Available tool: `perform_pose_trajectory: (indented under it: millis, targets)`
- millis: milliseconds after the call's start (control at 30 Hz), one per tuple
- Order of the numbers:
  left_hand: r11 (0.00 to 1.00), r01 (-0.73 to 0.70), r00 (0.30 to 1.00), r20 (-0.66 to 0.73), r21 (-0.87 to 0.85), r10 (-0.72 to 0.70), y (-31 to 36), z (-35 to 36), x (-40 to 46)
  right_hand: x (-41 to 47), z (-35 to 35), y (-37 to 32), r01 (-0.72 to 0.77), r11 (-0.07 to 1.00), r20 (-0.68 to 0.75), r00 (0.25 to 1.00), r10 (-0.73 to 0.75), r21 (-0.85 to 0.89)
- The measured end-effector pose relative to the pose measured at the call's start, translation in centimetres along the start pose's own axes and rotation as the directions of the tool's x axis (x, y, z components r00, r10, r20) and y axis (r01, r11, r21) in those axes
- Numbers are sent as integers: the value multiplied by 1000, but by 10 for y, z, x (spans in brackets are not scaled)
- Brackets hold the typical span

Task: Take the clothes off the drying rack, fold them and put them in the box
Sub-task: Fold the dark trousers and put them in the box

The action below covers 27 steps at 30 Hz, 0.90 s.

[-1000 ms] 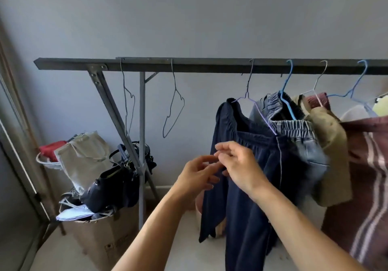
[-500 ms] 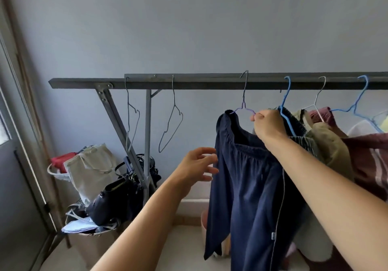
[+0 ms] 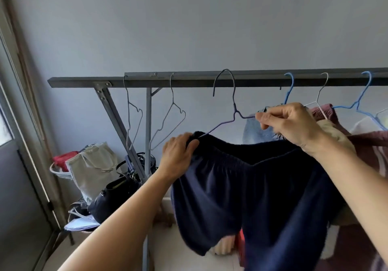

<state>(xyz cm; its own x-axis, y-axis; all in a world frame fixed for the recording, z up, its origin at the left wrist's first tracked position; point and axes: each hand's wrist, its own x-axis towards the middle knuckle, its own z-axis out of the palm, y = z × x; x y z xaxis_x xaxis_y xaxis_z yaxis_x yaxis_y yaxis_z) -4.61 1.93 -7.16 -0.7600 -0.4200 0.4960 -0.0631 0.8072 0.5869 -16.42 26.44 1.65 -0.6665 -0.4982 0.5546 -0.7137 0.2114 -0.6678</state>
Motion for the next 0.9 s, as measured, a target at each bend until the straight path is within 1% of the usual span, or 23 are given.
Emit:
perform_pose_trajectory:
  millis: [33, 67, 100, 167, 267, 367, 400, 467, 533, 567, 633, 667, 733, 767, 833, 900]
  targets:
    - [999, -48, 999, 2, 0, 48, 0, -2, -4, -2, -1, 3, 10, 1000, -7, 1000, -10, 27]
    - [996, -86, 996, -7, -36, 86, 0, -4, -8, -3, -2, 4, 21, 999, -10, 1000, -20, 36]
    - [993, -104, 994, -23, -63, 103, 0, -7, -12, -4, -3, 5, 33, 999, 7, 999, -33, 24]
    - [990, -120, 991, -61, -77, 116, 2, -16, -16, -4, -3, 6, 39, 999, 98, 994, -38, -1]
    - [993, -106, 993, -51, -52, 104, 7, -27, -23, -3, 1, 1, 27, 999, 262, 964, -35, 32]
    - [989, -143, 989, -28, -20, 143, 19, -29, -28, -2, 18, -9, 75, 997, 347, 935, -69, -5]
    - [987, -159, 987, -22, -26, 159, 25, -29, -30, -3, 26, -11, 112, 993, 350, 932, -96, -27]
    - [984, -163, 987, -20, -76, 162, 33, -29, -32, -5, 41, -10, 156, 988, 299, 943, -148, -3]
    - [983, -141, 989, -56, -115, 135, 33, -35, -33, -5, 48, 0, 161, 986, 276, 947, -164, 34]
    - [982, -127, 989, -89, -139, 116, 30, -39, -35, -6, 47, 7, 160, 987, 300, 942, -153, -1]
    - [977, -88, 988, -142, -196, 61, 20, -48, -40, -9, 39, 20, 118, 981, 359, 932, -55, -156]
    - [974, -73, 987, -155, -214, 40, 15, -53, -43, -12, 33, 26, 80, 975, 383, 924, 6, -206]
    - [975, -56, 988, -152, -215, 23, 8, -58, -50, -19, 25, 29, 25, 975, 423, 903, 72, -220]
    - [975, -53, 990, -140, -216, 22, 7, -58, -52, -22, 26, 28, 39, 971, 427, 902, 67, -235]
    - [977, -55, 994, -100, -205, 36, 10, -54, -55, -28, 37, 14, 117, 958, 420, 908, 4, -261]
    - [982, -78, 995, -72, -174, 66, 16, -49, -56, -33, 56, -3, 196, 968, 405, 907, -118, -158]
